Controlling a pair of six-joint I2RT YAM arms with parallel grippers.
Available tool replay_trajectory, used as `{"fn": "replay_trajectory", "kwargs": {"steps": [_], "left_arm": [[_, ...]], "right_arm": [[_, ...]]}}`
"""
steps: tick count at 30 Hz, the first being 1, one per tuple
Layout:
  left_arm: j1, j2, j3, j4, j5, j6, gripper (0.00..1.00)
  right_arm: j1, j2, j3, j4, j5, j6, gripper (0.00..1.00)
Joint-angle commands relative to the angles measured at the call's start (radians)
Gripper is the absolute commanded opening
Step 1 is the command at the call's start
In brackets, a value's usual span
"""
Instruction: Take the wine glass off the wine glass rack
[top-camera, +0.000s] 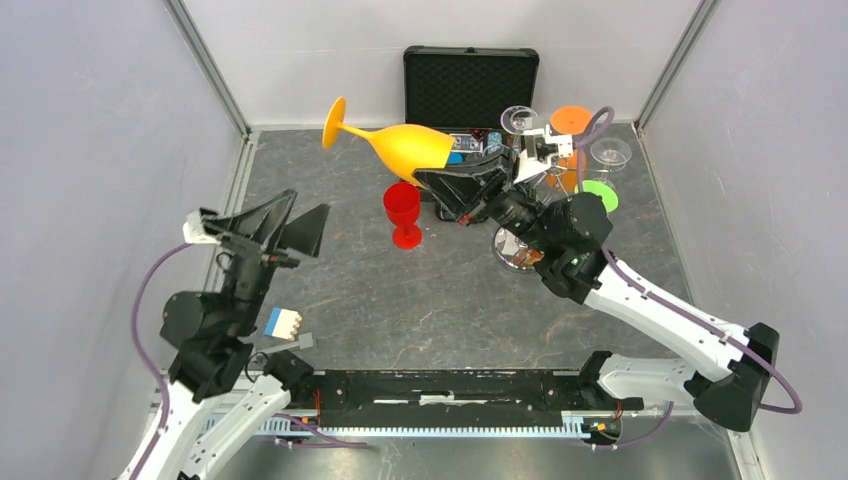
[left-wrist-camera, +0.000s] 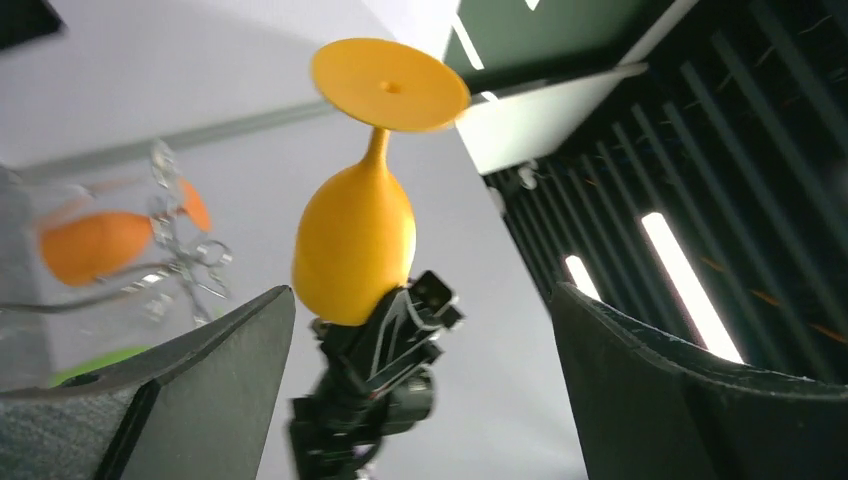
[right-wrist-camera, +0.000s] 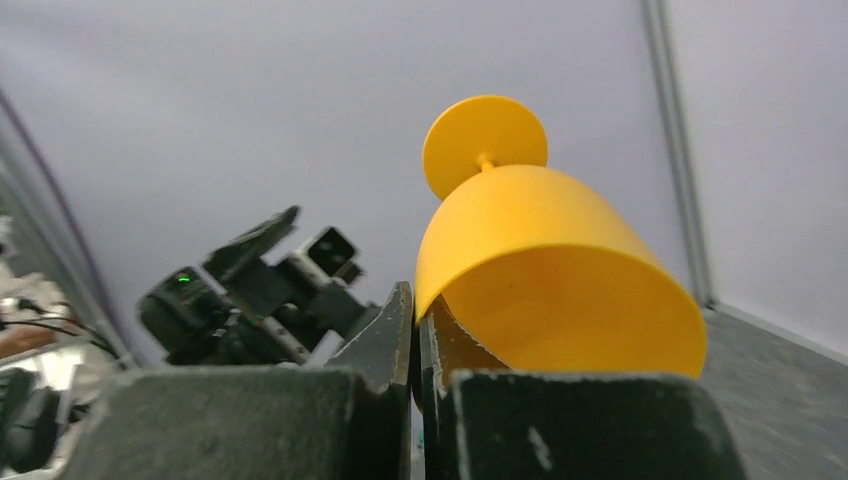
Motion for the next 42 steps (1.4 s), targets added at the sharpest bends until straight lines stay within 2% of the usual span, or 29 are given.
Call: {"fn": "replay_trajectory", "kwargs": {"steps": [1, 8, 14, 16, 19, 28, 31, 36, 40, 42], "left_arm": [[0.002, -0.127, -0.013, -0.253, -0.174, 0.343, 1.0], [0.001, -0.172, 0.102, -0.614, -0.301, 0.668, 1.0], [0.0, -0.183, 0.154, -0.714, -0.331, 0.781, 1.0], [0.001, -0.181, 0.157, -0.729, -0.321, 0.805, 1.0], [0.001, -0.167, 0.174, -0.78, -0.314, 0.83, 1.0], [0.001, -0.146, 0.201, -0.863, -0.339, 0.885, 1.0], [0.001, -0.146, 0.204, -0.861, -0.343, 0.885, 1.0], [0.003, -0.131, 0.216, -0.846, -0.378, 0.916, 1.0], [0.001, -0.158, 0.206, -0.806, -0.517, 0.957, 1.0], [0.002, -0.173, 0.207, -0.791, -0.572, 1.001, 1.0]], "right_arm": [[0.003, 0.011, 0.156, -0.398, 0.089, -0.25, 0.0], [0.027, 0.104, 0.315, -0.908, 0.087, -0.536, 0.0], [0.113, 0.169, 0.397, -1.185, 0.038, -0.682, 0.0], [0.142, 0.18, 0.405, -1.216, 0.011, -0.691, 0.0], [0.191, 0.205, 0.43, -1.265, 0.052, -0.696, 0.0], [0.266, 0.309, 0.509, -1.539, 0.459, -0.819, 0.0], [0.266, 0.344, 0.545, -1.583, 0.532, -0.824, 0.0], [0.266, 0.428, 0.644, -1.545, 0.444, -0.837, 0.0], [0.266, 0.54, 0.77, -1.519, 0.292, -0.816, 0.0], [0.266, 0.595, 0.815, -1.501, 0.288, -0.812, 0.0]]}}
